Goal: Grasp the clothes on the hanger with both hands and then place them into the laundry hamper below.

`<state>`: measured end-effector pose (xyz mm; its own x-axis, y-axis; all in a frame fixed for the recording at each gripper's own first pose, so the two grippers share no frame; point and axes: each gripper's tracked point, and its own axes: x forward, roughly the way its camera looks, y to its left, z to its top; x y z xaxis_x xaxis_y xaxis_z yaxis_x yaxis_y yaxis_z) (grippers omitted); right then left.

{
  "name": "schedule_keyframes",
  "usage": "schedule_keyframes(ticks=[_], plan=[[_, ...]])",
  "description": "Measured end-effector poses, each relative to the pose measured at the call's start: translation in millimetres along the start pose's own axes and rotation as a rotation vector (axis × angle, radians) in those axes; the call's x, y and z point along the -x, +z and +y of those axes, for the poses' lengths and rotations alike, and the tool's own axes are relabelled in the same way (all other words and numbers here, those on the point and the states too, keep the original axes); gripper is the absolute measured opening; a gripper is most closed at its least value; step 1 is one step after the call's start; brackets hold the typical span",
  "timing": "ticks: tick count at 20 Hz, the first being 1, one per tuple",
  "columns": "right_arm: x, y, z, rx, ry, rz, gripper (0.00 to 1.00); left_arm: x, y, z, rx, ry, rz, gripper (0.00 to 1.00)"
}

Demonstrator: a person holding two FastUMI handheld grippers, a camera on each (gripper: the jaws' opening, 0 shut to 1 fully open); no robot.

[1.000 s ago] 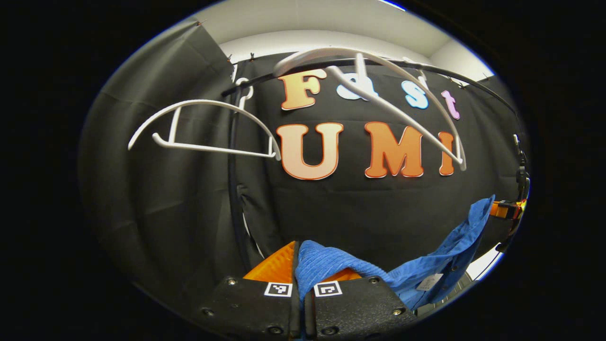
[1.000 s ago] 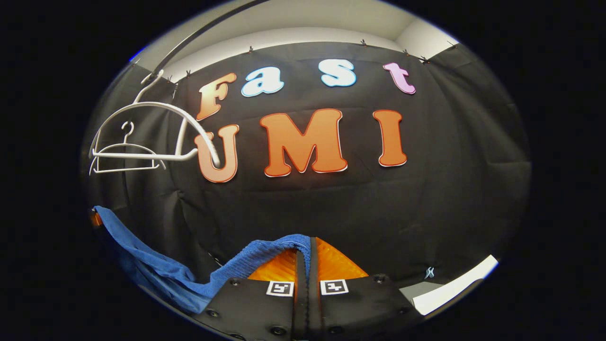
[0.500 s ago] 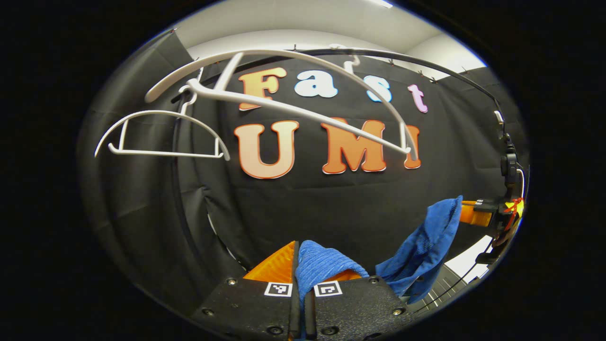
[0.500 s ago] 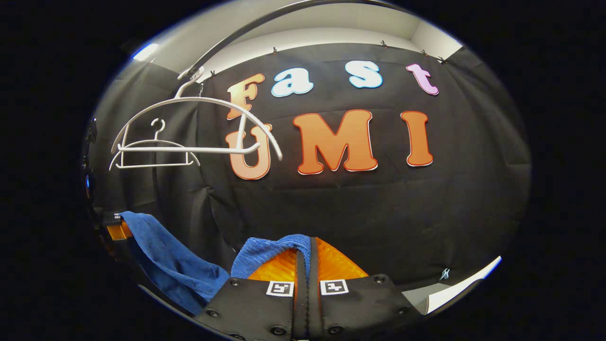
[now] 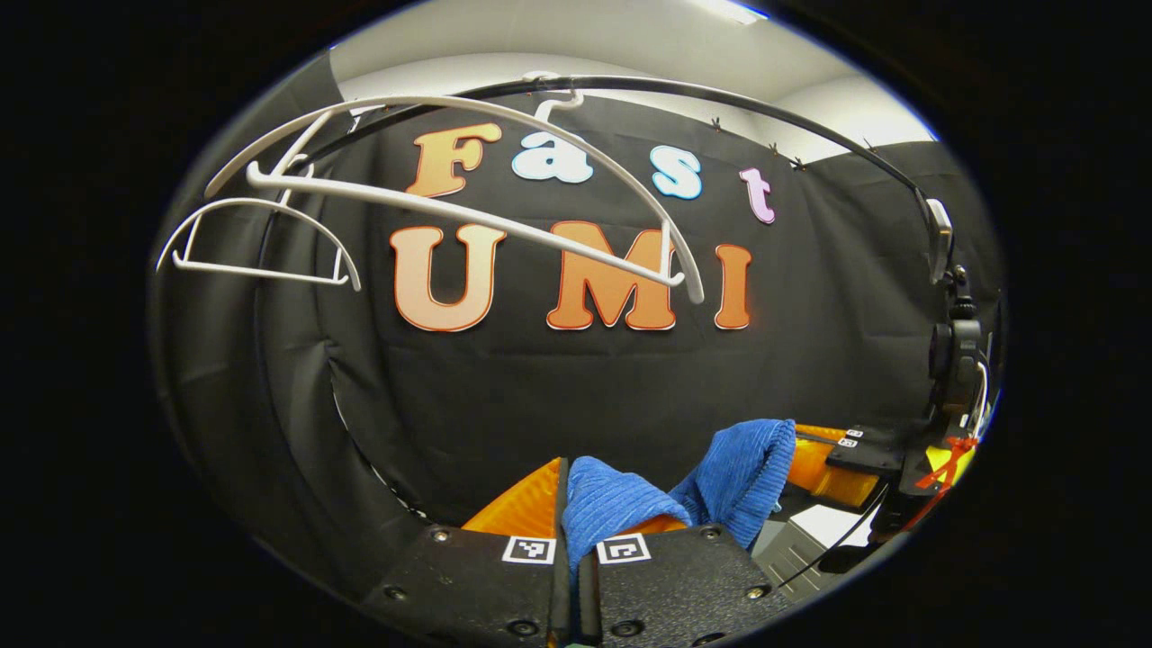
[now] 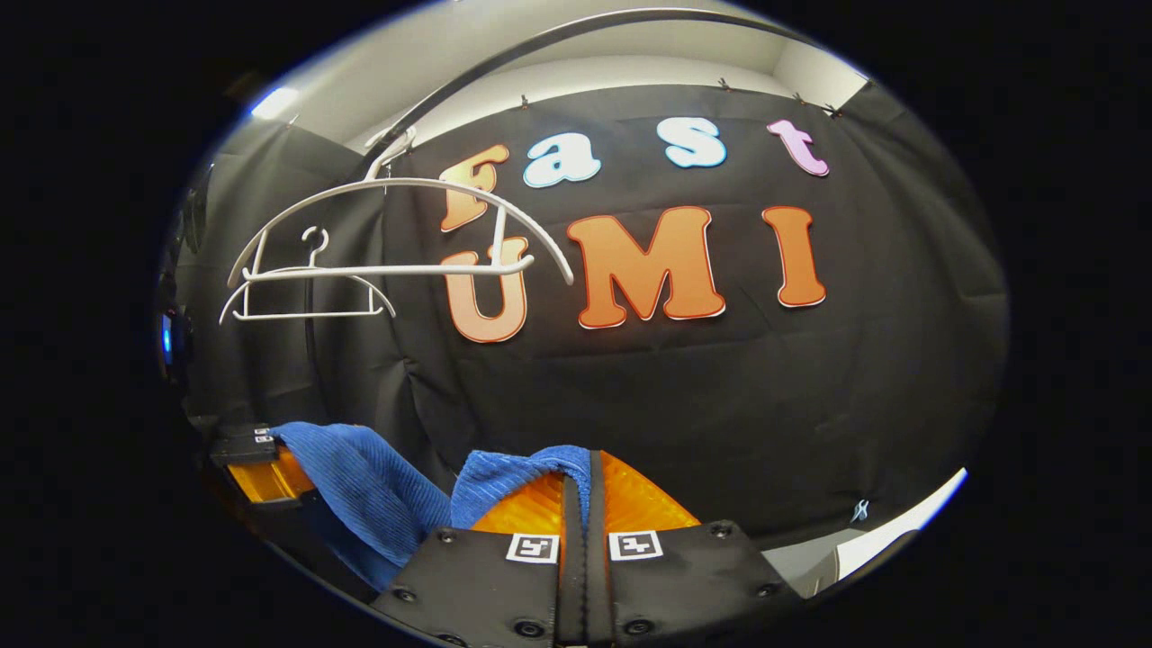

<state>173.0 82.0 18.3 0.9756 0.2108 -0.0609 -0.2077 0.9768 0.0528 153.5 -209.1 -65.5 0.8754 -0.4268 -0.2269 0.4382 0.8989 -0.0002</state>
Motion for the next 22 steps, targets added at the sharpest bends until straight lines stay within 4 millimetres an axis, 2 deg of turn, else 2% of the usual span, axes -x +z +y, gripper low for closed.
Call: schedule_keyframes(ticks=[2,4,7,9,11,13,16,18,20,22], plan=[[10,-17,-7,0.021,-0.035,-0.016,0.07,3,-18,-12,0.076,-0.022,-0.006,0.04],[18,-51,-6,0.027,-0.047,0.017,0.07,5,-46,-16,0.112,-0.018,0.018,0.03],[20,-90,-4,0.048,-0.057,0.076,0.07,12,-93,-9,0.081,0.018,0.092,0.04],[23,-109,1,0.046,-0.039,0.103,0.07,15,-118,-5,0.083,0.021,0.129,0.04],[27,-124,2,0.039,-0.043,0.124,0.07,23,-139,5,0.110,0.036,0.162,0.04],[30,-142,3,0.015,-0.049,0.141,0.07,25,-153,4,0.125,0.033,0.174,0.04],[39,-184,11,-0.002,-0.046,0.185,0.07,41,-194,7,0.153,0.045,0.222,0.04],[47,-214,13,-0.027,-0.055,0.232,0.07,44,-222,8,0.165,0.055,0.272,0.04],[50,-243,9,-0.038,-0.072,0.282,0.07,48,-244,16,0.167,0.085,0.317,0.04],[52,-264,3,-0.032,-0.087,0.317,0.07,48,-263,17,0.188,0.095,0.355,0.04]])
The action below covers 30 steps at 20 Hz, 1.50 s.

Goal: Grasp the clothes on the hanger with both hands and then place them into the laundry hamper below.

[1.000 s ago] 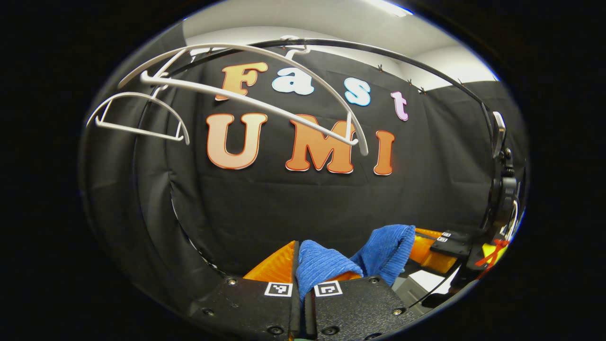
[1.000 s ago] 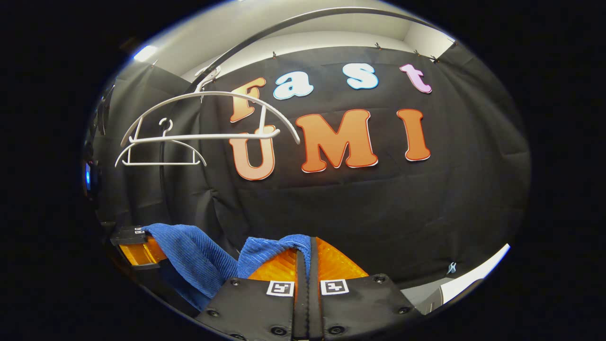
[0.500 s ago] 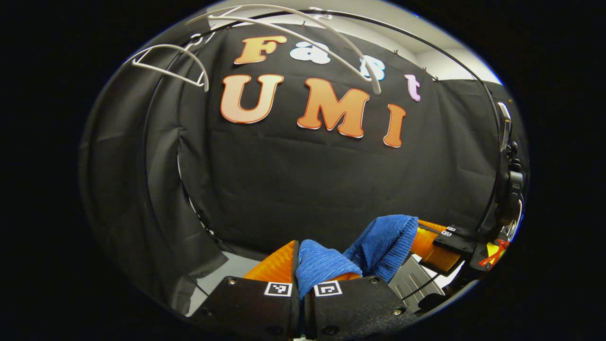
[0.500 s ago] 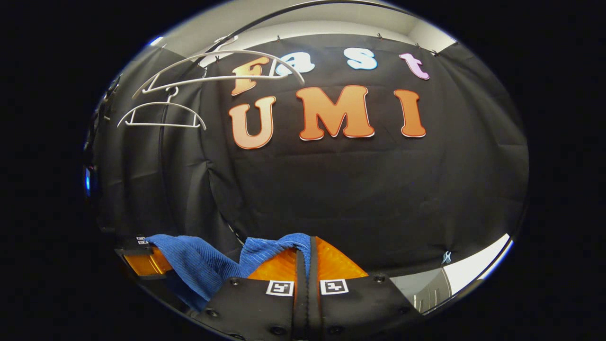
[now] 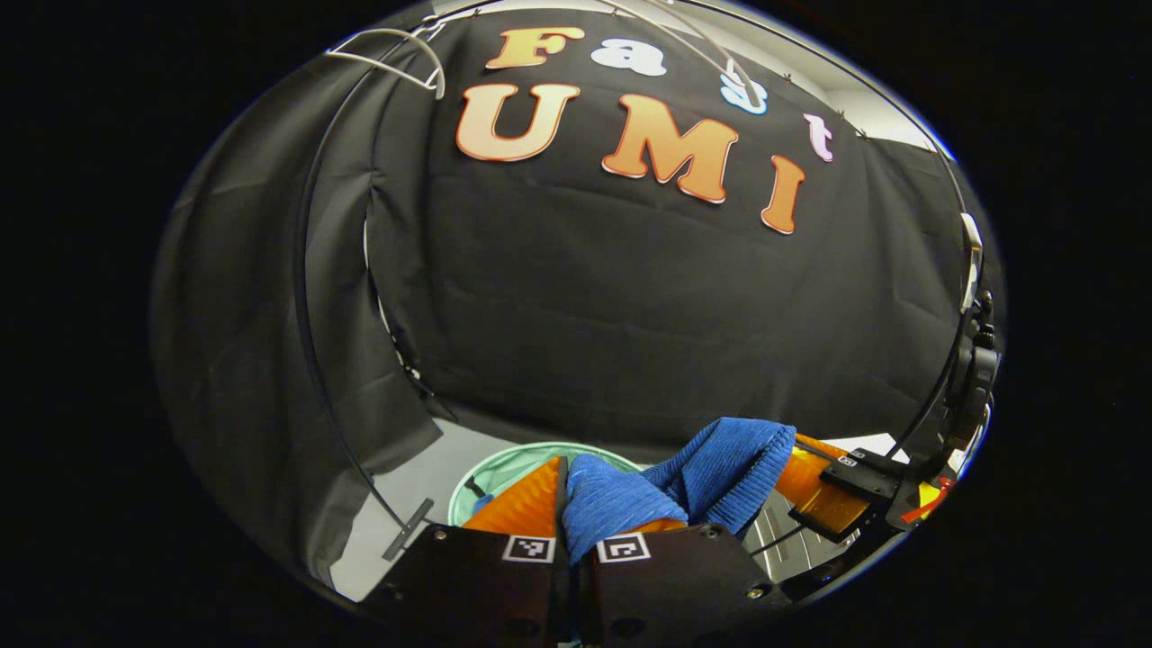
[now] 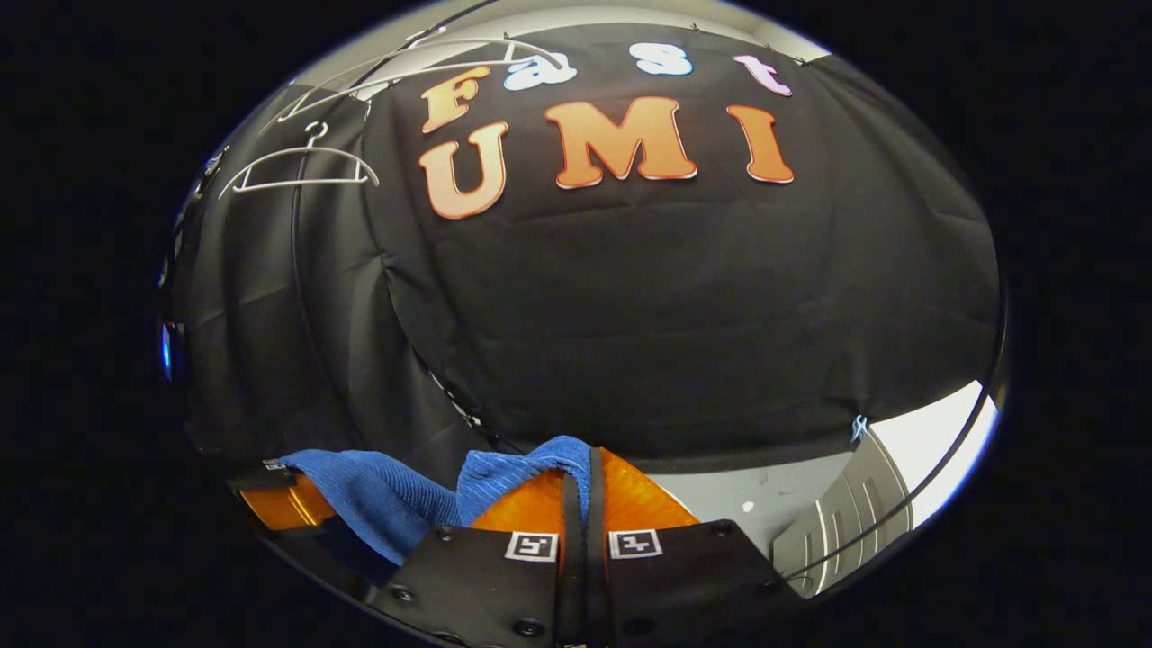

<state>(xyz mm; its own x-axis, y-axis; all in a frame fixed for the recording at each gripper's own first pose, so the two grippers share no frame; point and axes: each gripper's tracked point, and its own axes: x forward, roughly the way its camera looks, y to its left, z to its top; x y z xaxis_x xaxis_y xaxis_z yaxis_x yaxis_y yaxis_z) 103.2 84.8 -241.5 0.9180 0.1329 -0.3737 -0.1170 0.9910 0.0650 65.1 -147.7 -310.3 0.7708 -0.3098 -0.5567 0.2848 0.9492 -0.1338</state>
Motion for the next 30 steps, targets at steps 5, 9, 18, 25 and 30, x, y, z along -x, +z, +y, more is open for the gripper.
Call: schedule_keyframes(ticks=[5,9,18,25,30], plan=[[-9,-33,-10,0.007,-0.030,0.091,0.08,-10,-35,10,0.038,0.019,0.112,0.04],[-16,-55,-16,0.012,-0.041,0.156,0.08,-13,-54,19,0.056,0.052,0.179,0.04],[-20,-72,-34,0.009,-0.099,0.220,0.55,-16,-73,25,0.093,0.099,0.265,0.23],[-59,-96,-48,-0.015,-0.116,0.301,0.58,-42,-79,22,0.087,0.087,0.302,0.66],[-89,-127,-52,-0.064,-0.093,0.431,0.71,-53,-101,32,0.089,0.112,0.361,0.92]])
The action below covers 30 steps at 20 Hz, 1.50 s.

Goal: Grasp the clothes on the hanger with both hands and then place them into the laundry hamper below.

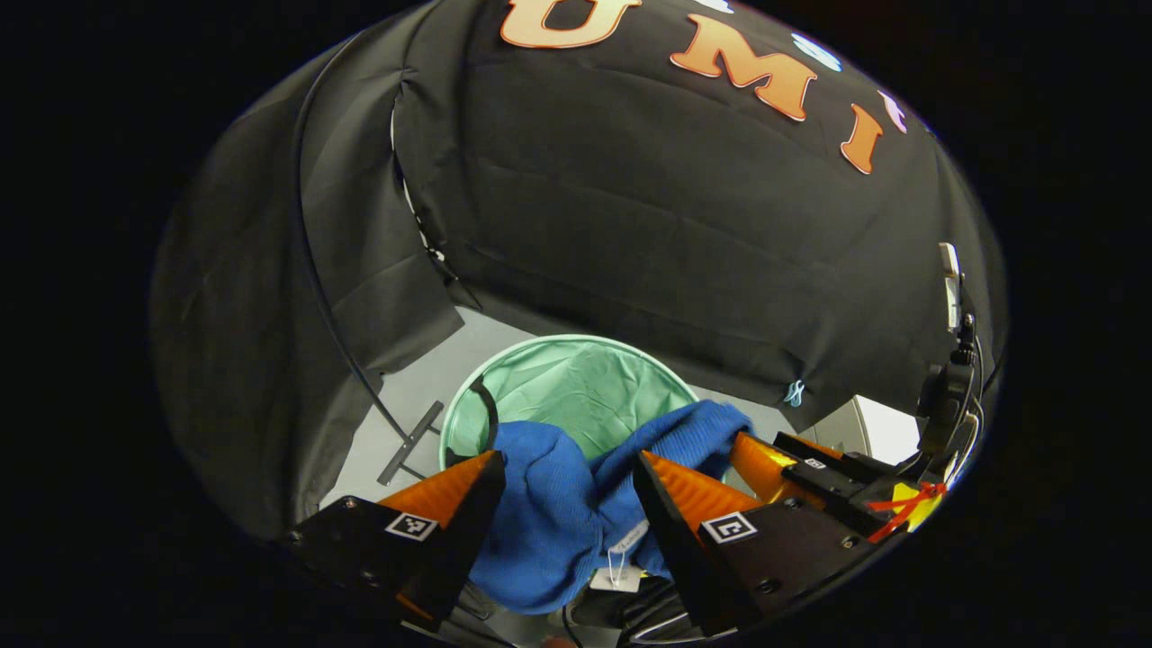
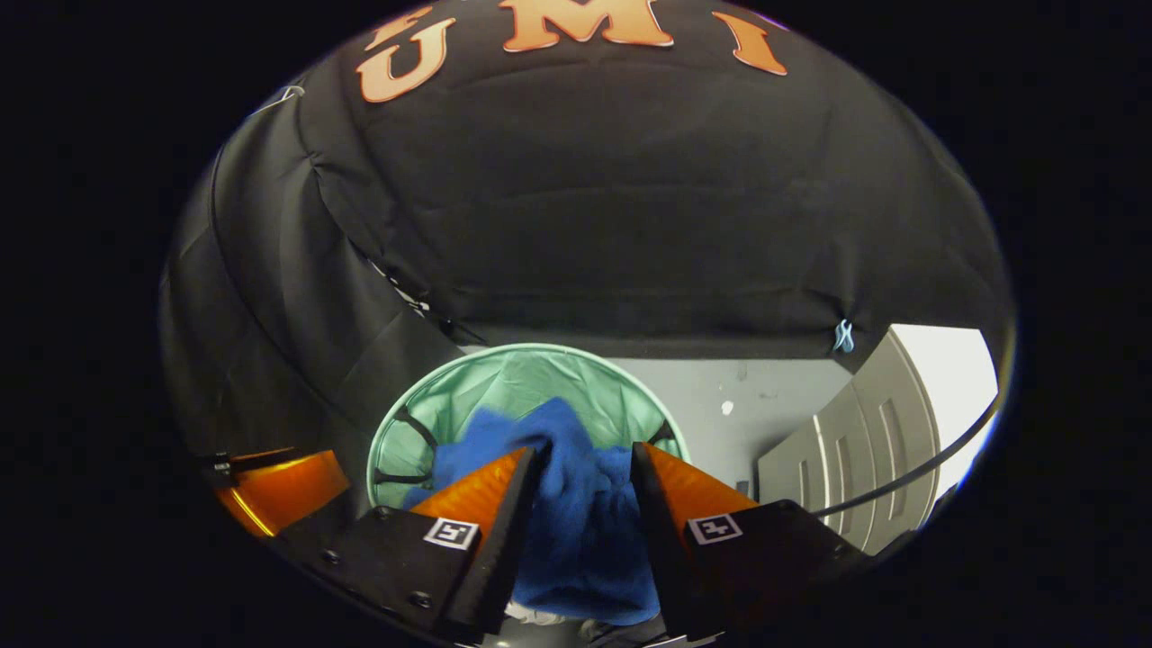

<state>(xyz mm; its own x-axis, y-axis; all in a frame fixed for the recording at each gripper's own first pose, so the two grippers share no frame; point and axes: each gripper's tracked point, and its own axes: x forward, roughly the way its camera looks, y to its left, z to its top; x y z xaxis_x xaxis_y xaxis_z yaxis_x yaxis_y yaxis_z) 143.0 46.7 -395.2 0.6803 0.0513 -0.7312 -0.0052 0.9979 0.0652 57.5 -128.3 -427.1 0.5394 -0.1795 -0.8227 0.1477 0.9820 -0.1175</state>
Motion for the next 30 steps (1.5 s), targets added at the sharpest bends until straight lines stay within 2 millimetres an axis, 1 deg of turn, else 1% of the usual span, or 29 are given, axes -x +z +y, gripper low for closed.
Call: schedule_keyframes(ticks=[1,2,3,4,5,6,7,8,9,10,11,12,13,14,15,17,20,22,24,25,26,27,30], plan=[[-1,-3,-3,-0.004,-0.007,0.010,0.66,-3,-2,3,-0.001,0.008,0.009,0.92],[-1,-4,-5,-0.007,-0.009,0.017,0.68,-2,-3,5,-0.001,0.015,0.017,0.92],[-1,-6,-6,-0.012,-0.012,0.021,0.79,-2,-3,7,0.001,0.022,0.021,0.93],[-1,-8,-7,-0.020,-0.010,0.026,0.72,-2,-5,7,0.004,0.024,0.025,0.96],[1,-12,-7,-0.028,-0.010,0.031,0.81,-2,-6,7,0.004,0.026,0.027,0.96],[3,-15,-8,-0.034,-0.014,0.032,0.72,-5,-5,7,0.000,0.027,0.028,0.96],[5,-18,-9,-0.039,-0.014,0.033,0.74,-7,-3,7,-0.007,0.028,0.026,0.96],[9,-22,-11,-0.046,-0.020,0.035,0.88,-9,-2,5,-0.014,0.030,0.022,0.97],[14,-24,-13,-0.052,-0.025,0.029,0.82,-11,1,3,-0.023,0.033,0.020,0.96],[20,-24,-14,-0.044,-0.027,0.021,0.88,-14,3,2,-0.031,0.037,0.020,0.96],[26,-19,-17,-0.027,-0.039,0.006,0.99,-15,4,2,-0.037,0.035,0.019,0.96],[34,-11,-21,-0.011,-0.050,-0.019,0.92,-13,1,6,-0.038,0.036,0.012,0.97],[43,-3,-22,-0.003,-0.060,-0.047,1.00,-9,2,11,-0.035,0.042,-0.001,0.97],[53,7,-22,0.002,-0.064,-0.076,0.99,-2,5,16,-0.025,0.065,-0.031,0.97],[62,15,-22,0.000,-0.063,-0.103,0.99,3,14,16,-0.013,0.078,-0.058,0.97],[84,30,-18,-0.006,-0.033,-0.147,0.99,21,34,14,0.018,0.066,-0.114,0.96],[118,53,-19,-0.004,-0.024,-0.227,0.99,61,68,11,0.033,0.054,-0.220,0.96],[139,66,-18,-0.003,-0.012,-0.282,0.99,90,84,11,0.020,0.055,-0.284,0.96],[163,81,-12,-0.011,0.022,-0.334,0.99,115,101,7,0.008,0.052,-0.342,0.96],[176,90,-14,-0.013,0.030,-0.363,0.99,127,108,5,-0.001,0.051,-0.367,0.94],[189,98,-16,-0.012,0.028,-0.393,0.99,137,113,5,-0.011,0.055,-0.393,0.96],[202,105,-19,-0.009,0.022,-0.427,0.99,151,120,7,-0.019,0.062,-0.421,0.96],[241,127,-29,-0.013,0.003,-0.521,0.99,184,141,5,-0.018,0.059,-0.507,0.96]])
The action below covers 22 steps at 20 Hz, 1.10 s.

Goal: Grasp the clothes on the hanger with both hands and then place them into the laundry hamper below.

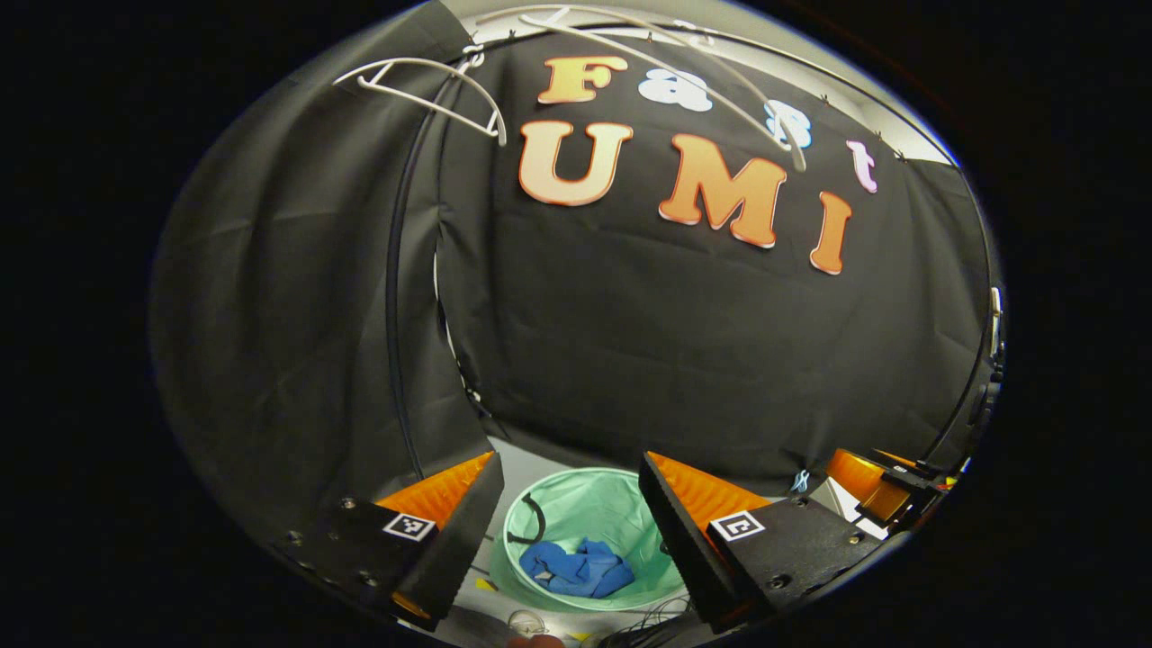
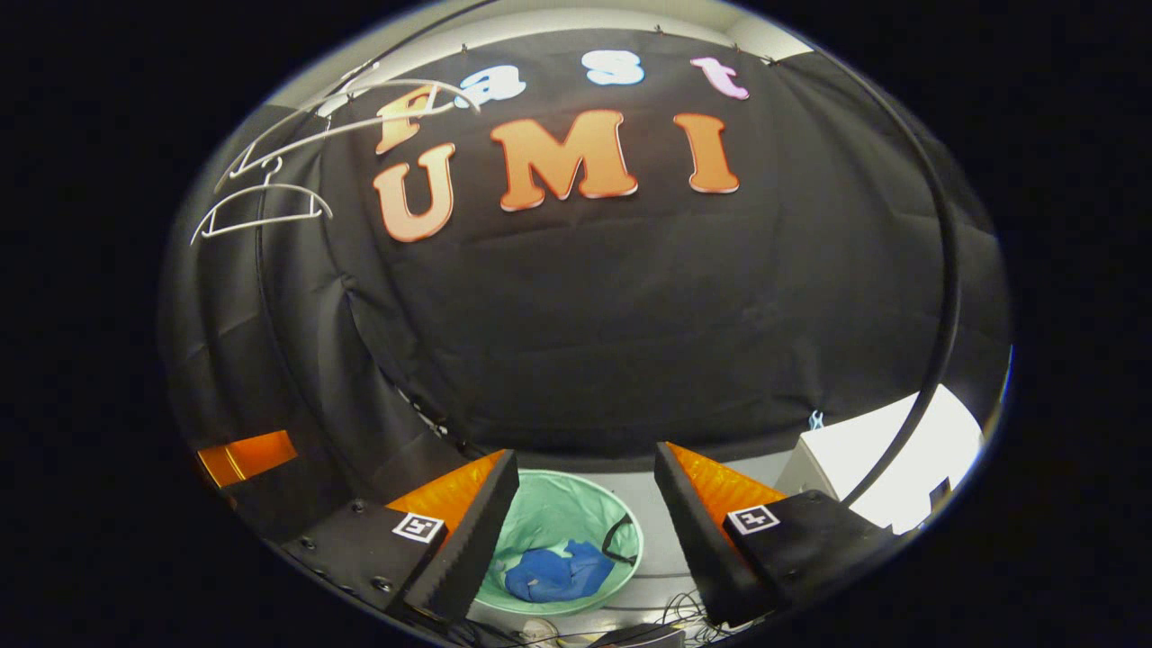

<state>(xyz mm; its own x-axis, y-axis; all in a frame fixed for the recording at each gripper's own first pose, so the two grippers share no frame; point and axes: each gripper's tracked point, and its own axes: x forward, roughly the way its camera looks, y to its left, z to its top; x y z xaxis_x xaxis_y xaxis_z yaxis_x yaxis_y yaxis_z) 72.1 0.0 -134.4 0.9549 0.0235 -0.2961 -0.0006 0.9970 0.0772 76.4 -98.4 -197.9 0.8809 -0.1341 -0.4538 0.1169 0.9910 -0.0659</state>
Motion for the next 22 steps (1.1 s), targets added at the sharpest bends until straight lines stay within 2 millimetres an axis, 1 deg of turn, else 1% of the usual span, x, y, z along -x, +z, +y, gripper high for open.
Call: schedule_keyframes(ticks=[2,4,5,6,8,9,11,12,13,14,15,16,19,20,21,22], plan=[[17,27,-6,-0.013,-0.006,-0.062,0.99,12,20,3,0.016,-0.011,-0.056,0.96],[34,54,-16,-0.018,-0.023,-0.126,0.99,25,45,2,0.009,-0.018,-0.111,0.96],[42,63,-24,-0.014,-0.034,-0.155,0.98,31,56,4,-0.003,-0.018,-0.134,0.96],[50,73,-29,-0.008,-0.044,-0.180,0.98,42,63,5,-0.013,-0.015,-0.157,0.94],[64,87,-38,0.005,-0.057,-0.216,0.99,55,82,9,-0.025,-0.009,-0.207,0.94],[71,94,-42,0.007,-0.061,-0.231,0.99,61,91,11,-0.026,-0.008,-0.229,0.99],[84,104,-46,0.013,-0.063,-0.258,0.98,71,112,10,-0.039,-0.020,-0.273,0.94],[88,108,-49,0.020,-0.070,-0.266,0.98,73,120,10,-0.052,-0.023,-0.289,0.94],[93,111,-53,0.027,-0.081,-0.274,0.98,75,126,14,-0.055,-0.021,-0.293,0.93],[98,113,-55,0.035,-0.090,-0.281,0.90,80,131,18,-0.049,-0.018,-0.297,0.94],[102,116,-56,0.041,-0.093,-0.289,0.90,84,132,21,-0.040,-0.016,-0.300,0.98],[105,118,-55,0.043,-0.090,-0.300,0.90,86,129,22,-0.035,-0.021,-0.296,0.94],[109,122,-55,0.018,-0.084,-0.319,0.90,87,112,14,-0.071,-0.063,-0.255,0.93],[109,121,-54,0.005,-0.080,-0.320,1.00,86,113,17,-0.085,-0.053,-0.260,0.94],[95,120,-56,-0.003,-0.078,-0.319,1.00,87,114,18,-0.098,-0.043,-0.266,0.94],[94,118,-56,-0.004,-0.079,-0.313,0.90,87,116,19,-0.104,-0.039,-0.273,0.93]])
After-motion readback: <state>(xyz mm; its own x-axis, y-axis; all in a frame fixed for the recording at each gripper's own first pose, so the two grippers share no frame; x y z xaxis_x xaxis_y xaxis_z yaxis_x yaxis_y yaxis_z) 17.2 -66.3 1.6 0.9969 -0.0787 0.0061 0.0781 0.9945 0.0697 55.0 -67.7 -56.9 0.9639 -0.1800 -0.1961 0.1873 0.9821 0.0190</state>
